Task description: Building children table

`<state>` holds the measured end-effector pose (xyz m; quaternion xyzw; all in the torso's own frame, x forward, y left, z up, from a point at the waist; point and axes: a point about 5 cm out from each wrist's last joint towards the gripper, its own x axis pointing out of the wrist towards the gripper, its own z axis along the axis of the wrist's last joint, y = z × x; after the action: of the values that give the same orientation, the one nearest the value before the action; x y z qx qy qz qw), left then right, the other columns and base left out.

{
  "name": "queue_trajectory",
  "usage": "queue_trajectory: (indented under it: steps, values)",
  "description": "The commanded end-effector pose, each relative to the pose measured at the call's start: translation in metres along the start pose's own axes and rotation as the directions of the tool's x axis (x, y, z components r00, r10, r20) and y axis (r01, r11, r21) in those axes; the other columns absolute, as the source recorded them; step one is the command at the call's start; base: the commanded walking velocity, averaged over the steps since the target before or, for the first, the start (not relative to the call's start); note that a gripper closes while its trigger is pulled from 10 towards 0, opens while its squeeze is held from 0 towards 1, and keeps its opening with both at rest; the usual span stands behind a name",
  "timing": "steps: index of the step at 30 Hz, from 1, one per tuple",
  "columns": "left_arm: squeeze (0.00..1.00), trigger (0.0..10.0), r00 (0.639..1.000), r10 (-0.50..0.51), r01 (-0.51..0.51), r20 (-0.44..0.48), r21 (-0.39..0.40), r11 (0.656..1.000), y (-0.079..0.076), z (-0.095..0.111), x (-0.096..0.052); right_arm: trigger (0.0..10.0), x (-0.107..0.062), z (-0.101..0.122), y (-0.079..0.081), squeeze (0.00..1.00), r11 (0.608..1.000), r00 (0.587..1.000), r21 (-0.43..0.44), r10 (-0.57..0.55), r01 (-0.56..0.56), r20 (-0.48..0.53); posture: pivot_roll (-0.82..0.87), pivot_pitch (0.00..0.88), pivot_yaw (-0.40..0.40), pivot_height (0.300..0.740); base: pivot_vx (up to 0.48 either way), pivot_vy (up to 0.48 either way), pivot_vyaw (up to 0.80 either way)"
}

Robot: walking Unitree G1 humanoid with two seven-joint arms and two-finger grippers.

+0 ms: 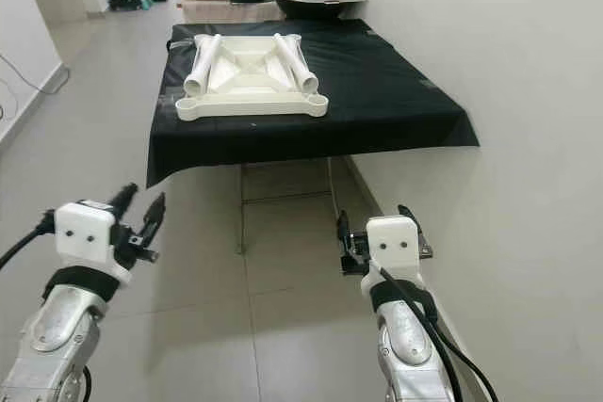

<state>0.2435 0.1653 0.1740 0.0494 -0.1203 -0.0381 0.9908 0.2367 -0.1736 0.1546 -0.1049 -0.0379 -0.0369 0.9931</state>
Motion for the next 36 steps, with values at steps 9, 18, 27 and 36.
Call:
queue_trajectory:
  steps: [9,18,27,36]
  values:
    - [1.0,10.0,0.999,-0.011,0.009,-0.045,-0.055,0.998,-0.002,-0.008,0.003,10.0,0.002,-0.004,0.001,0.0,1.0,1.0,0.016,0.001,-0.001,-0.015,0.05,0.0,-0.029,0.74,0.0,0.0,0.0]
    - [1.0,10.0,0.994,0.026,-0.029,-0.111,-0.023,0.999,0.001,-0.019,0.003,10.0,0.006,-0.005,-0.003,0.0,0.999,0.999,0.051,-0.011,0.013,-0.031,0.05,0.0,-0.028,0.74,0.0,0.0,0.0]
    - [0.0,10.0,0.991,-0.044,0.039,-0.125,-0.039,0.998,-0.009,-0.012,0.019,10.0,0.035,0.009,-0.005,0.0,0.999,1.0,0.035,-0.008,0.008,0.01,0.06,0.0,-0.028,0.74,0.0,0.0,0.0]
    - [0.0,10.0,0.997,-0.043,0.038,-0.07,-0.066,0.997,-0.016,0.001,0.027,10.0,0.041,0.009,-0.002,0.0,1.0,1.0,0.013,0.005,-0.005,0.006,0.06,0.0,-0.03,0.74,0.0,0.0,0.0]
